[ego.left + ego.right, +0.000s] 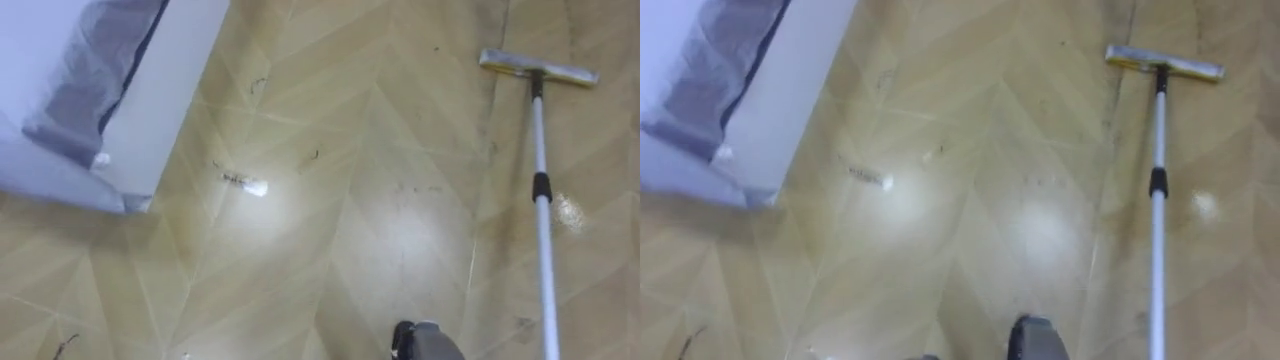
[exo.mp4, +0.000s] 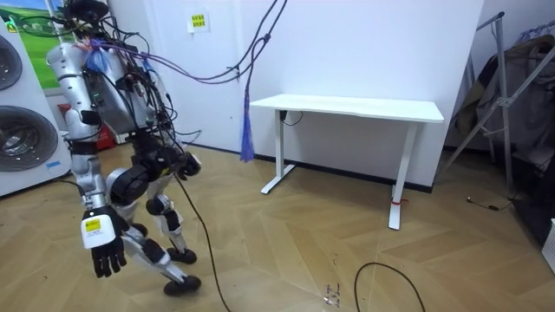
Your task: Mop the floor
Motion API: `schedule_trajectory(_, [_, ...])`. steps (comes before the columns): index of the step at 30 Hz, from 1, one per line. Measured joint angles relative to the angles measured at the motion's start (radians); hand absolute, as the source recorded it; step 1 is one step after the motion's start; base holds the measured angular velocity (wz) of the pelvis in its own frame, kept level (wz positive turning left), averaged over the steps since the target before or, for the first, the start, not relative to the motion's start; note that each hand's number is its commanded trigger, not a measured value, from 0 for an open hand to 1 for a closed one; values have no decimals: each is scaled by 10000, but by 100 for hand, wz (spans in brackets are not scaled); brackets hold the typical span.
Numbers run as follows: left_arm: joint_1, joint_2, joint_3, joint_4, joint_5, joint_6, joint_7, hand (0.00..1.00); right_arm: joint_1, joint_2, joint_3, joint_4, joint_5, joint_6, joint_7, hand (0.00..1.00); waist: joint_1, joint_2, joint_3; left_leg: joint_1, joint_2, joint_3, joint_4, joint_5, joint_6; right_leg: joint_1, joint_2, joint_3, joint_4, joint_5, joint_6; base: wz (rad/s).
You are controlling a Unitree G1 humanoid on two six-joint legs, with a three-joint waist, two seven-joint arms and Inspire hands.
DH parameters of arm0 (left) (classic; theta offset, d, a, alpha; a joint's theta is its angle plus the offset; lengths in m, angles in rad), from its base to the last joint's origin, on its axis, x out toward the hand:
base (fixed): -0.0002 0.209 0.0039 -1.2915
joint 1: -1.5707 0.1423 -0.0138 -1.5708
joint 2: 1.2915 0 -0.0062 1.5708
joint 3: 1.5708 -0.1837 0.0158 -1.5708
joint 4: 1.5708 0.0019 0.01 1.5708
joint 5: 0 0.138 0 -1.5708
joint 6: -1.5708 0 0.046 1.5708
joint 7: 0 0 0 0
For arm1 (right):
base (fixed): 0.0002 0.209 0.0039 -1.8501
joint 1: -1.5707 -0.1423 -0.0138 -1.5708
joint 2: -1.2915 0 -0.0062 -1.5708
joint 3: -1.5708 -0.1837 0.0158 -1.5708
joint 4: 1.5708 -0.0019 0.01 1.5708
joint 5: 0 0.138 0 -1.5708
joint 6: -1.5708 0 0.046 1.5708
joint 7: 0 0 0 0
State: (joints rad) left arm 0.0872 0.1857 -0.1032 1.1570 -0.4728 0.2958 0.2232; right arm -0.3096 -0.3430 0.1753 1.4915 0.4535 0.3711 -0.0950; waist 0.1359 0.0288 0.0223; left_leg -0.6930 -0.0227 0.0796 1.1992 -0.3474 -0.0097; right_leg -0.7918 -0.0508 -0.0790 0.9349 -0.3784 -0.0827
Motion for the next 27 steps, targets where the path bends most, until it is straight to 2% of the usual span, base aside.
schedule_trajectory(1, [13,52,-32,-34,-83,-40,81,0,-577,-161,39,-27,10,-178,102,100,116,-149,-2,-584,228,7,1106,1034,-104,75,134,-10,250,-281,-95,-13])
schedule_trajectory(2, [46,89,-116,-91,-74,-56,95,0,-770,-206,97,-22,34,-289,132,100,182,-244,10,-847,301,-2,1533,1559,-115,84,190,3,367,-400,-160,-14])
schedule_trajectory(3, [146,135,-200,-285,-49,-128,86,0,-1219,-297,95,-160,123,-584,214,100,375,-399,53,-1324,350,-44,2070,2045,-167,106,312,28,496,-595,-235,-17])
schedule_trajectory(4, [282,140,-181,-518,-31,-168,58,0,-1606,-414,87,-250,257,-770,323,100,563,-438,76,-1790,519,-20,2177,1862,-87,107,459,45,543,-710,-279,-22])
schedule_trajectory(5, [466,139,-165,-720,-32,-160,2,0,-1847,-482,87,-458,400,-789,415,100,709,-511,122,-2225,641,-6,1723,1424,-23,164,575,46,519,-826,-303,-19])
schedule_trajectory(6, [563,139,-156,-807,-25,-157,-13,0,-1856,-498,95,-557,541,-825,455,100,739,-563,154,-2324,635,-8,1301,1214,-14,249,578,46,496,-884,-287,-7])
schedule_trajectory(7, [745,134,-169,-961,-21,-136,-109,0,-1760,-501,102,-564,731,-864,575,100,797,-575,167,-2391,622,-24,4,742,39,540,592,46,337,-1034,-211,6])
schedule_trajectory(8, [863,136,-162,-987,-21,-139,-292,0,-1497,-498,113,-558,826,-864,645,100,881,-536,151,-2343,622,-44,-1588,569,123,840,592,44,83,-1147,-110,8])
schedule_trajectory(9, [900,140,-152,-989,-21,-139,-384,0,-1327,-497,116,-555,923,-864,663,100,896,-472,132,-2300,638,-62,-2343,605,131,992,586,29,-44,-1207,-47,15])
schedule_trajectory(10, [920,160,-149,-966,-19,-142,-523,0,-899,-485,137,-556,1093,-910,750,100,822,-384,125,-2264,613,41,-3145,703,519,1289,450,-25,-164,-1420,118,37])
schedule_trajectory(11, [902,191,-140,-968,1,-172,-628,0,-305,-478,199,-506,1322,-984,846,100,645,-321,76,-2029,387,158,-3185,519,851,1565,203,-55,-190,-1690,403,50])
schedule_trajectory(12, [870,187,-137,-928,32,-190,-685,0,11,-490,198,-480,1338,-1003,916,100,569,-252,62,-1905,254,210,-3185,409,1029,1719,105,12,-186,-1768,495,56])
schedule_trajectory(13, [814,176,-129,-917,44,-218,-814,0,648,-498,205,-267,1333,-1086,1004,100,501,-121,0,-1613,31,312,-3183,242,1301,1915,-74,121,55,-1774,569,41])
schedule_trajectory(14, [814,157,-128,-963,48,-322,-828,0,1328,-499,364,-84,1343,-1098,1002,100,414,4,-76,-1266,-185,434,-3205,34,1508,1931,-225,246,527,-1586,909,33])
schedule_trajectory(15, [813,151,-126,-973,57,-373,-829,0,1702,-489,412,-83,1334,-1103,959,100,350,79,-142,-1121,-308,448,-3232,-119,1567,1902,-326,308,824,-1440,1068,21])
schedule_trajectory(16, [778,148,-89,-966,46,-447,-829,0,2332,-435,508,-79,1311,-1099,865,100,280,202,-224,-872,-477,464,-3238,-361,1673,1698,-417,505,1599,-946,1232,6])
schedule_trajectory(17, [776,146,-56,-943,40,-533,-822,0,2779,-316,582,-76,1298,-1082,712,100,181,311,-284,-709,-608,421,-3240,-578,1752,1304,-407,768,2387,-267,1289,0])
schedule_trajectory(18, [770,137,-51,-945,60,-553,-813,0,2920,-239,594,-80,1298,-1082,629,100,85,403,-297,-652,-637,380,-3243,-658,1790,1102,-375,852,2721,-77,1271,-22])
schedule_trajectory(19, [735,86,14,-967,62,-569,-779,0,3047,-53,591,-82,1220,-1081,455,100,-23,536,-262,-536,-660,273,-3273,-765,1833,617,-248,889,3002,-71,1252,-39])
schedule_trajectory(20, [671,15,4,-963,55,-574,-774,0,3070,142,600,-93,1216,-1081,297,100,-130,623,-160,-418,-797,-20,-3373,-788,1833,42,-86,876,2865,-138,1241,-45])
schedule_trajectory(21, [652,-32,12,-953,56,-575,-776,0,3076,238,604,-124,1215,-1082,219,100,-175,695,-128,-355,-799,-117,-3416,-816,1831,-197,11,860,2599,-140,1237,-43])
schedule_trajectory(22, [619,-122,9,-910,64,-574,-767,0,3116,443,592,-197,1179,-1080,88,100,-253,696,-75,-223,-838,-321,-3551,-850,1801,-636,204,750,1778,-130,1220,-28])
schedule_trajectory(23, [620,-186,5,-905,68,-570,-769,0,3103,656,515,-224,1094,-1079,-25,100,-322,745,-117,-29,-1005,-542,-3767,-860,1782,-901,269,652,678,-45,1100,-18])
schedule_trajectory(24, [621,-214,-2,-877,73,-563,-770,0,3102,730,432,-230,1044,-1061,-53,100,-349,713,-101,100,-1086,-663,-3850,-881,1775,-967,266,585,123,40,1040,-5])
schedule_trajectory(26, [718,-222,-86,-770,82,-369,-719,0,2858,784,265,-261,937,-626,-159,100,-340,638,-63,715,-1169,-941,-3952,-1256,1693,-985,314,158,-1480,746,609,2])
schedule_trajectory(27, [758,-211,-85,-767,79,-271,-659,0,2775,752,213,-266,904,-533,-159,100,-334,596,-52,909,-1178,-946,-3955,-1373,1683,-942,247,50,-1546,898,502,6])
